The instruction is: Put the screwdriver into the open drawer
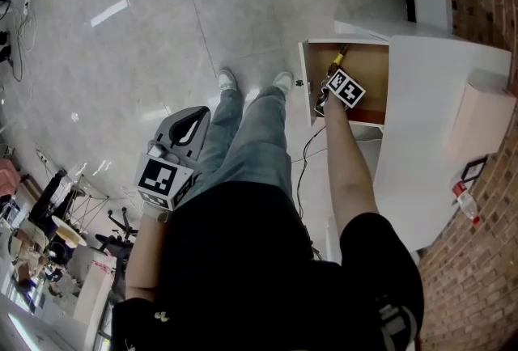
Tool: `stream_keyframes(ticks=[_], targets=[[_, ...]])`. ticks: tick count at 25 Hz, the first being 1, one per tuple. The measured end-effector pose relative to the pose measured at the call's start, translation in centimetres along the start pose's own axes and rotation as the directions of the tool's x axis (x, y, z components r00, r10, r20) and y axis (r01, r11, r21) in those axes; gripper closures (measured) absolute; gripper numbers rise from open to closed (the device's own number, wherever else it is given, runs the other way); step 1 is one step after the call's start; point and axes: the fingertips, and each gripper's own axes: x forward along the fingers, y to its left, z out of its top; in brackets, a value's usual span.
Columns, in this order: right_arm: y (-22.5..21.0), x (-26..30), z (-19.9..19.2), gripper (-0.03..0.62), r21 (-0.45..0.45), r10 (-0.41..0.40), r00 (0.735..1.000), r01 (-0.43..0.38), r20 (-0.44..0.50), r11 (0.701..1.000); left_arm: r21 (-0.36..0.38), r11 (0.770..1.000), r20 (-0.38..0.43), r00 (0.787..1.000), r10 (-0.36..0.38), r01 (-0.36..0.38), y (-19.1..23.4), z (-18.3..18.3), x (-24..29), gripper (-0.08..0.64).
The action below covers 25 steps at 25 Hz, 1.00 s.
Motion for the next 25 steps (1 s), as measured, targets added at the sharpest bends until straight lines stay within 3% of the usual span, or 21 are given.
stream_keyframes(ticks=[12, 21, 25], targets=[[0.6, 1.5, -0.3, 0.509, 0.089, 0.017, 1.0, -0.017, 0.001, 0.996, -0.012, 1.0, -0.012, 1.0, 0.025, -0.025, 1.8, -1.0, -0.7, 0.557], [1.5, 0.5, 1.0, 0.508, 0.057, 0.023, 1.0, -0.024, 0.017, 0.998, -0.018, 1.0, 0.003, 1.0, 0.017, -0.017, 1.7, -0.6, -1.0, 0.557], [2.9, -1.3, 1.4, 0.546, 0.024, 0.044, 0.999, -0.044, 0.025, 0.999, 0.0, 1.0, 0.049, 0.999, 0.018, -0.018, 1.5, 0.3, -1.8, 0.557]])
